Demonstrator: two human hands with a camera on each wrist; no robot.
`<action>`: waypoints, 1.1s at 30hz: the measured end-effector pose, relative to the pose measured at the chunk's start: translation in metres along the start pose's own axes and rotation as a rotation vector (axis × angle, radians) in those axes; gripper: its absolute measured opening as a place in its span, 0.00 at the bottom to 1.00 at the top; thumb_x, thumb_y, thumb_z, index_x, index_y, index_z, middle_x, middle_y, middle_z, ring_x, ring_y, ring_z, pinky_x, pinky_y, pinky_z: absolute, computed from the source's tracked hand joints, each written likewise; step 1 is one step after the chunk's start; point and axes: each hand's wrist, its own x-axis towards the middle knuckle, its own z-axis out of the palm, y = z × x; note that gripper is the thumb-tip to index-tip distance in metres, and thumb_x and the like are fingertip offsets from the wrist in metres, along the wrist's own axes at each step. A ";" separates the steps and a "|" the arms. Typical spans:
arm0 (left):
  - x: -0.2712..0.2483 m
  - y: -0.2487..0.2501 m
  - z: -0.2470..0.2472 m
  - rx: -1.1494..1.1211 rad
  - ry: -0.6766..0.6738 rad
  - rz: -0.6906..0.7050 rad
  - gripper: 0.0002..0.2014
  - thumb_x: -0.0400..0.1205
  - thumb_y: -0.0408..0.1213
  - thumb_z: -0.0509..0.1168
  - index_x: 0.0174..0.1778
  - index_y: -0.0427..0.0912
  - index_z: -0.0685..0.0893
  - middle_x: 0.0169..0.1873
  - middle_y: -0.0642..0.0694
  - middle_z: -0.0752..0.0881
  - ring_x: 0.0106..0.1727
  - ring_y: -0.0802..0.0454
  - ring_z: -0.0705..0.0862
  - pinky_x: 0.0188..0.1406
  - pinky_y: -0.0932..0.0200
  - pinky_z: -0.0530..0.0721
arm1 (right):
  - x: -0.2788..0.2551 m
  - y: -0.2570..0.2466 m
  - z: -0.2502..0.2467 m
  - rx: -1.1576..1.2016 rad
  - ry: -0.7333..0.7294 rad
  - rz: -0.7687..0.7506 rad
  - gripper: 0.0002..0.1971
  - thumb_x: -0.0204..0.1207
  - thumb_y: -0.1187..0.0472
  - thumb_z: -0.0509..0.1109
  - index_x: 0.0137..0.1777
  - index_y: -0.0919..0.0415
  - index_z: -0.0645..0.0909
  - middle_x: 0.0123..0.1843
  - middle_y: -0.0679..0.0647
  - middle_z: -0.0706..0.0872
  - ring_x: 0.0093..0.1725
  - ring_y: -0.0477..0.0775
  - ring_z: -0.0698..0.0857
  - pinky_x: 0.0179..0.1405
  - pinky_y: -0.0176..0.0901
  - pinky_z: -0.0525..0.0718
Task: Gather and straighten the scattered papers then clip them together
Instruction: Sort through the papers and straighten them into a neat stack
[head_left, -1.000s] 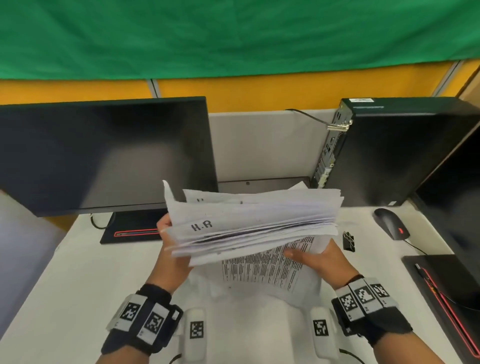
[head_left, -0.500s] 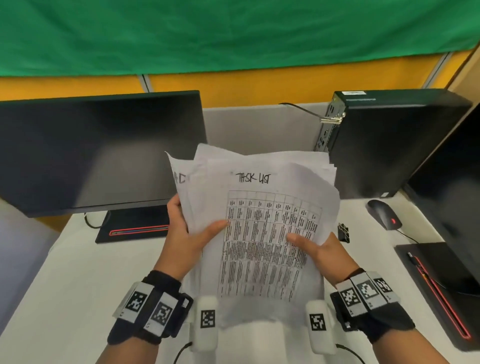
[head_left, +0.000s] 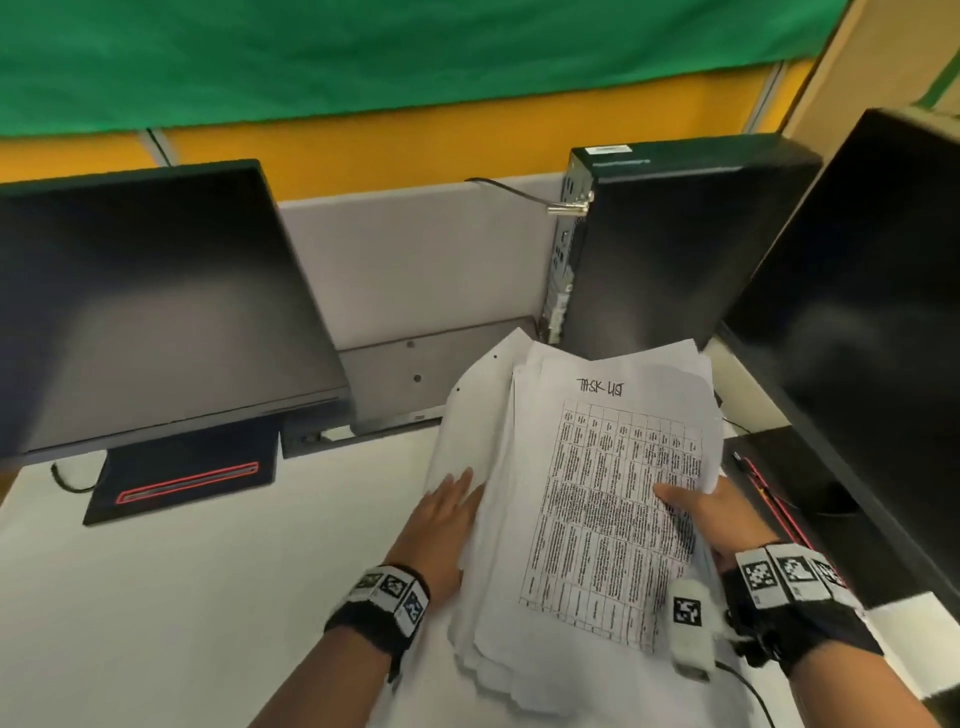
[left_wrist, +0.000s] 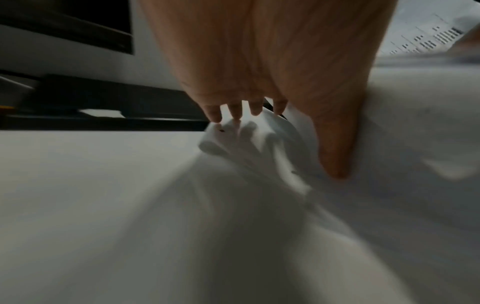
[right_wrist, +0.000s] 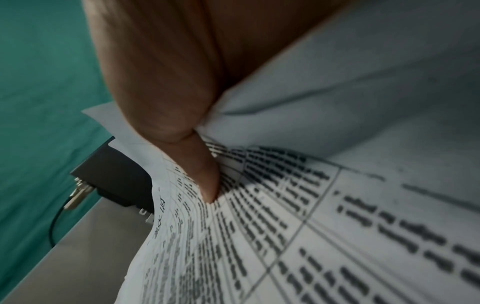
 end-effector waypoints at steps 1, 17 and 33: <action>0.007 0.005 0.008 -0.017 -0.040 -0.036 0.53 0.75 0.42 0.68 0.79 0.55 0.30 0.80 0.55 0.31 0.82 0.52 0.35 0.82 0.49 0.39 | 0.001 0.004 -0.004 -0.004 -0.001 0.019 0.02 0.75 0.57 0.71 0.42 0.50 0.80 0.47 0.57 0.88 0.47 0.59 0.86 0.56 0.58 0.82; -0.034 -0.019 -0.025 -0.019 0.245 -0.431 0.17 0.82 0.41 0.57 0.68 0.53 0.76 0.64 0.51 0.81 0.58 0.48 0.82 0.55 0.53 0.82 | 0.027 -0.011 -0.003 -0.006 -0.007 0.119 0.16 0.71 0.58 0.75 0.54 0.68 0.83 0.53 0.67 0.89 0.52 0.68 0.88 0.62 0.66 0.81; -0.080 0.021 -0.148 -1.436 0.717 -0.388 0.16 0.80 0.31 0.66 0.63 0.46 0.81 0.54 0.47 0.89 0.52 0.49 0.89 0.40 0.53 0.89 | 0.014 -0.021 0.060 0.136 -0.181 0.147 0.09 0.75 0.63 0.71 0.52 0.64 0.82 0.44 0.58 0.89 0.44 0.59 0.87 0.41 0.49 0.81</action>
